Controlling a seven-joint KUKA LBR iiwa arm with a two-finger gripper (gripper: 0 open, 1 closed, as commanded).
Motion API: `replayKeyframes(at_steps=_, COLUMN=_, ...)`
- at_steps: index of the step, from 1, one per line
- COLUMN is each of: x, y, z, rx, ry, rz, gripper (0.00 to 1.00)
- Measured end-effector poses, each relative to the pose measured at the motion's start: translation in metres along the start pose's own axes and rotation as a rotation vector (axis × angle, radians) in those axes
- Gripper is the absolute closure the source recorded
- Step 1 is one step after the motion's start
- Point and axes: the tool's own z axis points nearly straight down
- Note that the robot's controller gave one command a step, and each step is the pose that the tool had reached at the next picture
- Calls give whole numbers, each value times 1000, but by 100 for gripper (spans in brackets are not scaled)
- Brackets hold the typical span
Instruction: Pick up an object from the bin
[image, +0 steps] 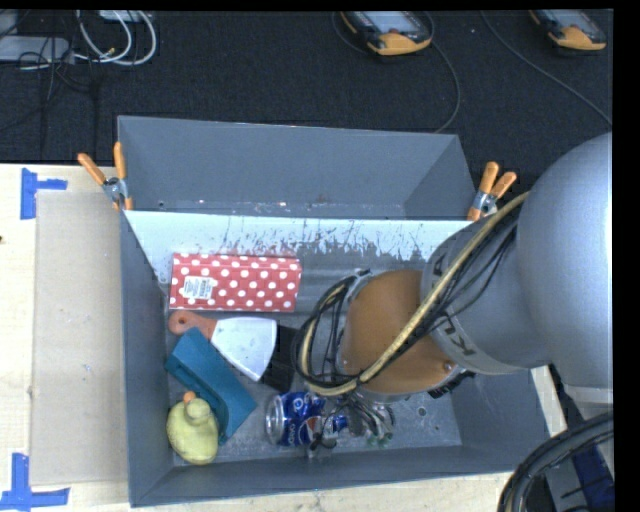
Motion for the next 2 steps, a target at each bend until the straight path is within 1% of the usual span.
replayKeyframes(at_steps=1, x=3, y=0, z=-8, rx=1, ry=12, rz=0, gripper=100)
replayKeyframes(at_steps=2, x=5, y=0, z=-38, rx=1, ry=17, rz=0, gripper=100)
